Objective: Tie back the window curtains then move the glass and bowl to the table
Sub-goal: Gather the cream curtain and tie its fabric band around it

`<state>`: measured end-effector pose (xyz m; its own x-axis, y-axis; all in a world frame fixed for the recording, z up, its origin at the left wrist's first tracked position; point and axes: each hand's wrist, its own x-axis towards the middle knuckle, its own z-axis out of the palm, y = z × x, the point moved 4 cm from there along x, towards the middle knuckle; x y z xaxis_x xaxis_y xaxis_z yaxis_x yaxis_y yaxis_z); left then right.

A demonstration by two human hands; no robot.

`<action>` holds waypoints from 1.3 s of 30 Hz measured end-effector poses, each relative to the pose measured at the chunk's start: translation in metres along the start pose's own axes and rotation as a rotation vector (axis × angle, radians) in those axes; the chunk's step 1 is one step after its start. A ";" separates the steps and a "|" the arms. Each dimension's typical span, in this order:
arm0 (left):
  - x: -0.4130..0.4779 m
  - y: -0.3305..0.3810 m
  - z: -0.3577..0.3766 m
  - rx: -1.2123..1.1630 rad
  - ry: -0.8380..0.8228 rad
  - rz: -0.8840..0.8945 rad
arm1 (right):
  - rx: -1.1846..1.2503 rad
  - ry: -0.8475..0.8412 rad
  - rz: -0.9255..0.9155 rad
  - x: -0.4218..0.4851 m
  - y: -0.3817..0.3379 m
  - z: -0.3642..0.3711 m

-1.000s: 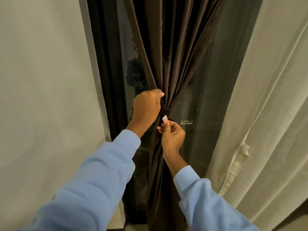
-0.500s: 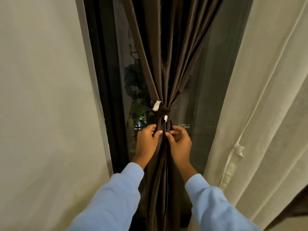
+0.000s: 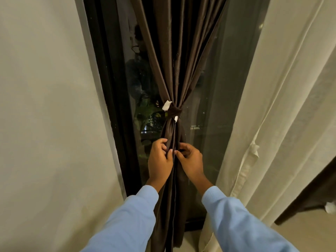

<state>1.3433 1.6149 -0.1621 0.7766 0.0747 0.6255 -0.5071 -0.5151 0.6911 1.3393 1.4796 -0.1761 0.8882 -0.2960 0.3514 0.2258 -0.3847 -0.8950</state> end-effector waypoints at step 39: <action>-0.133 0.185 0.209 0.003 -0.268 -0.074 | -0.125 -0.177 -0.070 -0.022 0.102 -0.294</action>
<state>1.2239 1.3313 -0.1928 0.8827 -0.1161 0.4553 -0.4448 -0.5192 0.7298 1.2254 1.1900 -0.1944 0.9309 -0.1114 0.3479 0.2476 -0.5078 -0.8251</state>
